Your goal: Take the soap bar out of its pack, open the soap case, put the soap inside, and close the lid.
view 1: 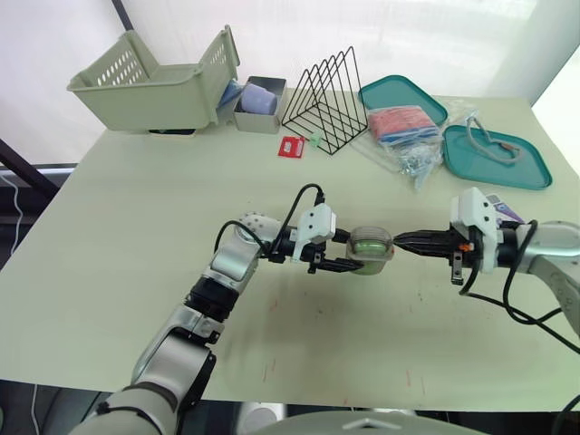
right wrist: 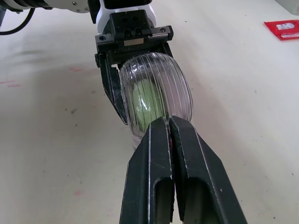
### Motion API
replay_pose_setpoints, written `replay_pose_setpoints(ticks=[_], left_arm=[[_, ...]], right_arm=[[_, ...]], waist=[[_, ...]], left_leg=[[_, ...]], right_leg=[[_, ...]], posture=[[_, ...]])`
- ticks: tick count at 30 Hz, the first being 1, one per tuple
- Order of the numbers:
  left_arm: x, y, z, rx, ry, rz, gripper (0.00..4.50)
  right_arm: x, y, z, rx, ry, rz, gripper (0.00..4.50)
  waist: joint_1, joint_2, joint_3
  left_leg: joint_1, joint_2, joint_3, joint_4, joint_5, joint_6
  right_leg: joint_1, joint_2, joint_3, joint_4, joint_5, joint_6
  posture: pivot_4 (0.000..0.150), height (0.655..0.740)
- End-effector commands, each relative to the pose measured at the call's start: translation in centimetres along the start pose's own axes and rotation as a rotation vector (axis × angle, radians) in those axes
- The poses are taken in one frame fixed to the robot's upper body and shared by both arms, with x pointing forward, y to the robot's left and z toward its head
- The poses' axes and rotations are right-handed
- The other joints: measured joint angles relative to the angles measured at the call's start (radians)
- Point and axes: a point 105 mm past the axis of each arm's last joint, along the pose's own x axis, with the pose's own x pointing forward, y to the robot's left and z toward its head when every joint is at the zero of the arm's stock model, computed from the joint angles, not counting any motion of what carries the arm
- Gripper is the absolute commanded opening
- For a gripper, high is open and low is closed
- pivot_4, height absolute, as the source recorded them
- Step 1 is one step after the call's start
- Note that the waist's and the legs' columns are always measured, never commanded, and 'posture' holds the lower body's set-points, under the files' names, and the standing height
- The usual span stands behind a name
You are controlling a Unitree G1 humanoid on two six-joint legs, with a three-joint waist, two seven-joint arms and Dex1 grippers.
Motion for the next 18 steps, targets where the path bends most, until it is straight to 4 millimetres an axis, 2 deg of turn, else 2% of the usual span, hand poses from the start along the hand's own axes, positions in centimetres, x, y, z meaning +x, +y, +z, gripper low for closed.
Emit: replay_pose_setpoints(ticks=[1,18], left_arm=[[-0.01,0.04,0.93,0.031,-0.022,0.001,2.02],[0.2,-0.1,0.93,0.033,-0.025,-0.003,2.02]], right_arm=[[0.1,0.49,0.88,-0.027,-0.022,0.02,0.11],[-0.6,0.04,0.55,-0.028,-0.003,-0.005,0.11]], waist=[[0.0,0.0,0.0],[0.0,0.0,0.0]], left_leg=[[0.0,0.0,0.0,0.0,0.0,0.0],[0.0,0.0,0.0,0.0,0.0,0.0]], right_leg=[[0.0,0.0,0.0,0.0,0.0,0.0],[0.0,0.0,0.0,0.0,0.0,0.0]], posture=[[0.15,0.74],[0.15,0.74]])
